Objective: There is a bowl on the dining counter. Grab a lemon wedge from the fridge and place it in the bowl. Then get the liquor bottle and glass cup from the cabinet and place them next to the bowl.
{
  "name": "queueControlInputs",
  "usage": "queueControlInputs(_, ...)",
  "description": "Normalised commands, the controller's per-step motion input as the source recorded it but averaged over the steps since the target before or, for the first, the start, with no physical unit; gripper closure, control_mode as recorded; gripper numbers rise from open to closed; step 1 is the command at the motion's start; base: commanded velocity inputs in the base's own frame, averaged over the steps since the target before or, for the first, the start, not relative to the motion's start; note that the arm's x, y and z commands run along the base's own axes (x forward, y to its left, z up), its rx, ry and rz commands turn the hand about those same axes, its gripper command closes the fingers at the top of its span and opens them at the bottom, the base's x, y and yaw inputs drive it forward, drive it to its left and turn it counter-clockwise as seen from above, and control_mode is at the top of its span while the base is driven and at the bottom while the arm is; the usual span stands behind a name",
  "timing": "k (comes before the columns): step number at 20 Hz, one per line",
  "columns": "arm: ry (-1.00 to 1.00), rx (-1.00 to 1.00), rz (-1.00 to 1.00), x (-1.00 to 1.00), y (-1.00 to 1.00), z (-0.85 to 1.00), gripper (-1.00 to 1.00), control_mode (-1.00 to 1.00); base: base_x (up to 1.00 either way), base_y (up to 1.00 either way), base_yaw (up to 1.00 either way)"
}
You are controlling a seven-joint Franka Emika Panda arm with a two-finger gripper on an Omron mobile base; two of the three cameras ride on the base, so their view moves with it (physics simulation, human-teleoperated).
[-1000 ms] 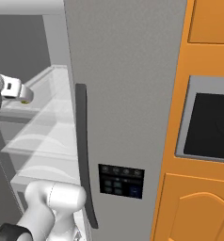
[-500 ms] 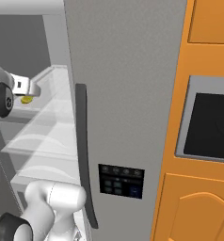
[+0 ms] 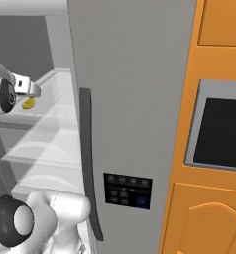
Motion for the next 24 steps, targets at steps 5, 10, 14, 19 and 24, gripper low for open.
queueControlInputs(5,0.08,0.0,0.0,0.42,0.05,-0.11,-1.0,-1.0,0.0,0.0,0.0)
queueControlInputs(10,0.06,0.0,0.0,0.32,0.0,-0.32,-1.0,-1.0,0.0,0.0,0.0)
queueControlInputs(14,0.0,0.0,0.0,0.0,0.0,-0.36,-1.0,-1.0,0.0,0.0,0.0)
queueControlInputs(19,0.0,0.0,0.0,0.0,0.0,-0.26,-1.0,-1.0,0.0,0.0,0.0)
queueControlInputs(24,0.0,0.0,0.0,0.13,0.0,-0.25,-1.0,-1.0,0.0,0.0,0.0)
